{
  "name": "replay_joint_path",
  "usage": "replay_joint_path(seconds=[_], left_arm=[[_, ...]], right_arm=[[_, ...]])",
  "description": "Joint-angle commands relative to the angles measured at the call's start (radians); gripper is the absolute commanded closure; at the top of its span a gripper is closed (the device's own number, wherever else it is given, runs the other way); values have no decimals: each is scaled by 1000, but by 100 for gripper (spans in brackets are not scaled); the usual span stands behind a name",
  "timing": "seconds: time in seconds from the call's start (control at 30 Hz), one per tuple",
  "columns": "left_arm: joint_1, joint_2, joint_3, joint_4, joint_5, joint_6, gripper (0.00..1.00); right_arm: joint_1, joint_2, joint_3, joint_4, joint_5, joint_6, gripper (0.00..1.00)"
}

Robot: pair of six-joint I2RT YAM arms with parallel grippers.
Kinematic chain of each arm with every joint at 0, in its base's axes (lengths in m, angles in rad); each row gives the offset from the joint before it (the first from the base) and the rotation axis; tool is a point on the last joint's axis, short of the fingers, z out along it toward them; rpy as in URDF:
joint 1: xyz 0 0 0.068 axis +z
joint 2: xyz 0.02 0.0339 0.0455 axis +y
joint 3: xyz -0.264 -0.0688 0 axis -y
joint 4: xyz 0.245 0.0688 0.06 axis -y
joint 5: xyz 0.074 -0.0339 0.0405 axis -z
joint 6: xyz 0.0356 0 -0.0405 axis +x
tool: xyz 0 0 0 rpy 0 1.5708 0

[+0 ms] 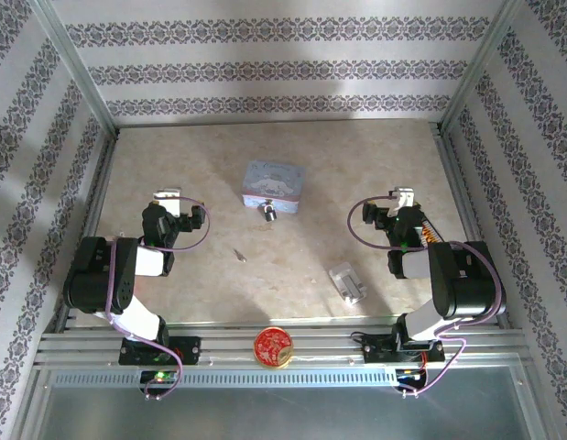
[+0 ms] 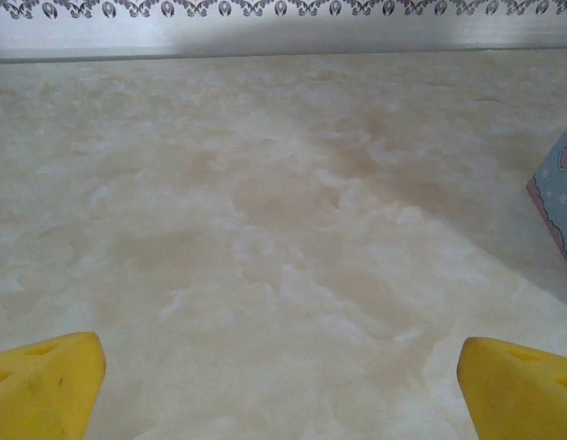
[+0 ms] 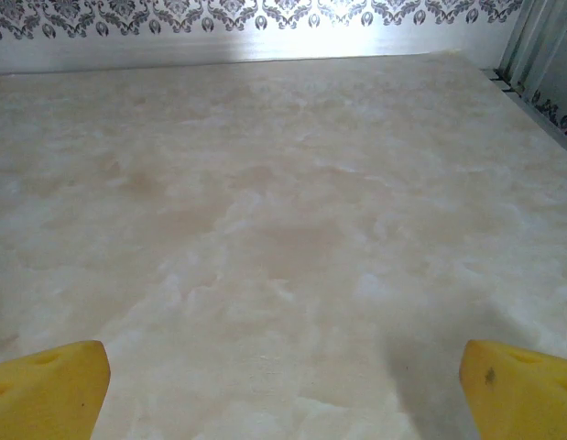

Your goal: Unlock a padlock with a key

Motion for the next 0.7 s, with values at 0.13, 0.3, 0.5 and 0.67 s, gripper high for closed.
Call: replay_joint_path(seconds=[0.13, 0.3, 0.5, 0.67], left_arm=[[10, -5, -6, 6, 17, -2, 1], [10, -6, -4, 3, 16, -1, 1], [10, -4, 3, -9, 25, 2, 1], [10, -4, 3, -9, 24, 2, 1]], right_arm=[[8, -6, 8, 18, 17, 5, 2], [9, -6, 8, 16, 16, 4, 2], [9, -6, 8, 17, 15, 5, 2], [9, -6, 9, 17, 15, 4, 2]])
